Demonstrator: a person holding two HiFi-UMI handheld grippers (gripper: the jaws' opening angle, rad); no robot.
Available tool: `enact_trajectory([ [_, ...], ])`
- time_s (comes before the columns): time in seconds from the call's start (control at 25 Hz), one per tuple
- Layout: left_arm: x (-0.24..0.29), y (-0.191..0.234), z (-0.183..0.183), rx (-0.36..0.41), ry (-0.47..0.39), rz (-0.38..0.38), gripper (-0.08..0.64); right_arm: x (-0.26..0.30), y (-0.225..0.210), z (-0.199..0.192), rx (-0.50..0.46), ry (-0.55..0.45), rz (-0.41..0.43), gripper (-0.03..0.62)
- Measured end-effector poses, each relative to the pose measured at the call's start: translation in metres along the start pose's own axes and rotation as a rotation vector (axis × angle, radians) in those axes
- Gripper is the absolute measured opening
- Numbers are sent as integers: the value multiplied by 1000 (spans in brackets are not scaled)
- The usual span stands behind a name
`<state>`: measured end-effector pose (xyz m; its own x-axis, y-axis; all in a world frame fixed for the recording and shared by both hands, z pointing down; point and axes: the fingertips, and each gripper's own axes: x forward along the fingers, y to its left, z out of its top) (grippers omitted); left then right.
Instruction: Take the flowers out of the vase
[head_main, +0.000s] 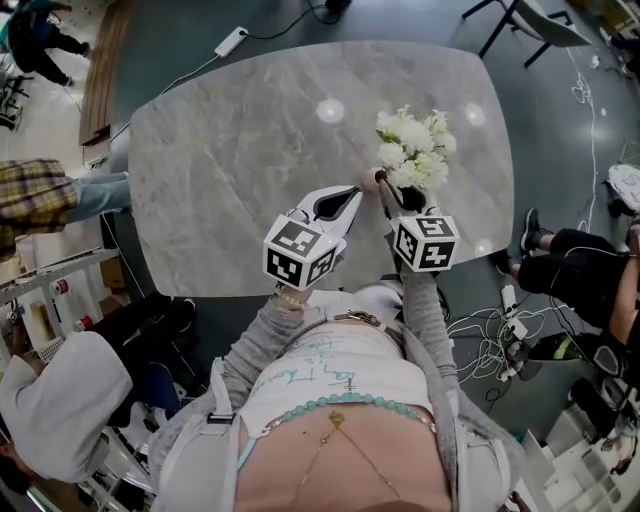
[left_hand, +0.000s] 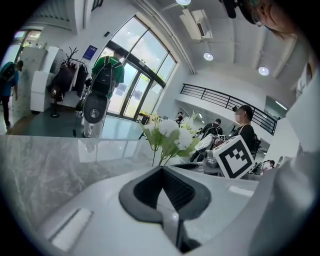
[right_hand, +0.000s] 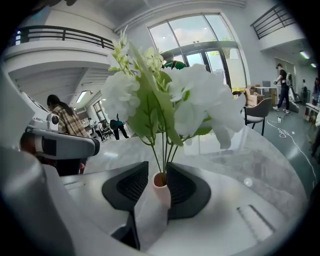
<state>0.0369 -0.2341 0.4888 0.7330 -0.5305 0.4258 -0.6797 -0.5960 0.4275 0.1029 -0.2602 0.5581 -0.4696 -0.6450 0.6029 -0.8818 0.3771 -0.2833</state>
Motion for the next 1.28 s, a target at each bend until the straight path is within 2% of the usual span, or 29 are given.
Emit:
enact_trajectory([
  [0.36,-9,0,1,-6,-21,65,0,6,-13,7,2,-56,-22,249],
  [0.72,-18,5,0,-34,-38,129,0,17,-26,18,-14,-95,-4,261],
  [0.96,-23,12,-2,-49,-45,162,0,24,-22,19,-36,-113,36,216],
  [1.12,-23,13,-2,-47,-48,174,0,26,-21,21,-67,-133,50,136],
  [1.28,-28,12,1,-46,-61,180,0,26,-17,22,-86,-137,53,98],
])
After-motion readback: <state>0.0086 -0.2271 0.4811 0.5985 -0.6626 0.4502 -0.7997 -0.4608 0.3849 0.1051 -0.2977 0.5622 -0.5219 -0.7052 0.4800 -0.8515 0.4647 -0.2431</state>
